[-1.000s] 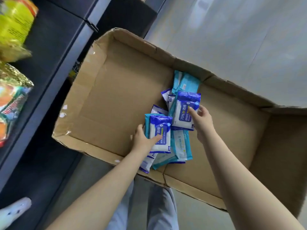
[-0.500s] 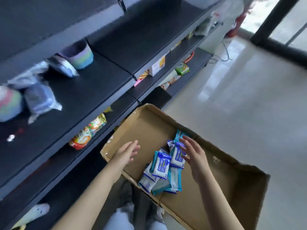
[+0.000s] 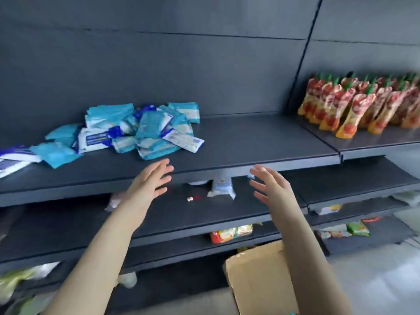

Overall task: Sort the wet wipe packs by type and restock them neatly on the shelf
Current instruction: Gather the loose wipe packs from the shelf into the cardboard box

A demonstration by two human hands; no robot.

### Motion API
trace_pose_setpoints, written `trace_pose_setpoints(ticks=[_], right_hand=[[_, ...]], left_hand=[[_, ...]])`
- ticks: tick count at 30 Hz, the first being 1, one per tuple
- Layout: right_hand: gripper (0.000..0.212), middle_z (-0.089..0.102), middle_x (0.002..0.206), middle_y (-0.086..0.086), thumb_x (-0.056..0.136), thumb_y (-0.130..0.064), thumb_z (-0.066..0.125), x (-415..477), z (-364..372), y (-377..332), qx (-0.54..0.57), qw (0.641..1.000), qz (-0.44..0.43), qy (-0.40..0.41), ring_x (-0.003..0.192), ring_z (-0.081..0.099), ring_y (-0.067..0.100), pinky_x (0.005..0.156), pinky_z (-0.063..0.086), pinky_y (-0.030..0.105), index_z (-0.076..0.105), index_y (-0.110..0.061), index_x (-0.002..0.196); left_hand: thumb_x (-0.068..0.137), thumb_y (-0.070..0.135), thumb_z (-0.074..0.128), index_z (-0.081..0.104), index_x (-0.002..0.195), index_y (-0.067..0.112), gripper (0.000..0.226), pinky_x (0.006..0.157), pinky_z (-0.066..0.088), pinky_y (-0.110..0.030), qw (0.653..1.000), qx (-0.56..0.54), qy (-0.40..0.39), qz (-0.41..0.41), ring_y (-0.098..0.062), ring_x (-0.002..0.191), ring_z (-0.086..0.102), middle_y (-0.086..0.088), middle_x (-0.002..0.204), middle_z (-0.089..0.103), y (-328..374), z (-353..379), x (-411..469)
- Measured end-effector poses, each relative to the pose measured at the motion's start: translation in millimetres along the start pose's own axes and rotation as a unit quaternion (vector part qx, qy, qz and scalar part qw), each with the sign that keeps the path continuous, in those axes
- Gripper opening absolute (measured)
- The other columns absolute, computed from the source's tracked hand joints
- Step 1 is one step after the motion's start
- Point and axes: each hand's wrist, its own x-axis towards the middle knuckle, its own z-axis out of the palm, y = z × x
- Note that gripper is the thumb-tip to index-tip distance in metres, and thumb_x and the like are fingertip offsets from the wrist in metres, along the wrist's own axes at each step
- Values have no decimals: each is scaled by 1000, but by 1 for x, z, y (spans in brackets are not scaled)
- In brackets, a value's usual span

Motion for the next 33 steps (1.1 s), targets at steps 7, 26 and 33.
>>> trace_pose_setpoints(ticks=[7,26,33], right_hand=[[19,64,112,-21,99,-38,56,10,200,-26,1,998,-38,-59,118,57,9,106,44,35,67,-31,113],[28,61,125,-11,100,-39,51,151,433,-1,-337,876,-193,-286,121,53,15,102,39,28,65,-27,121],[57,44,138,-4,81,-49,74,182,455,-6,-472,815,-195,-273,130,37,25,110,25,35,57,-32,133]], left_hand=[[100,43,50,50,139,29,42,105,42,-34,993,36,110,27,-14,122,55,12,130,61,27,-208,19],[91,48,62,44,144,29,59,107,36,-34,940,260,221,-13,-13,134,40,7,147,41,7,-372,142],[83,37,74,41,146,22,72,114,25,-40,894,394,211,-12,-21,142,28,1,153,35,-3,-415,179]])
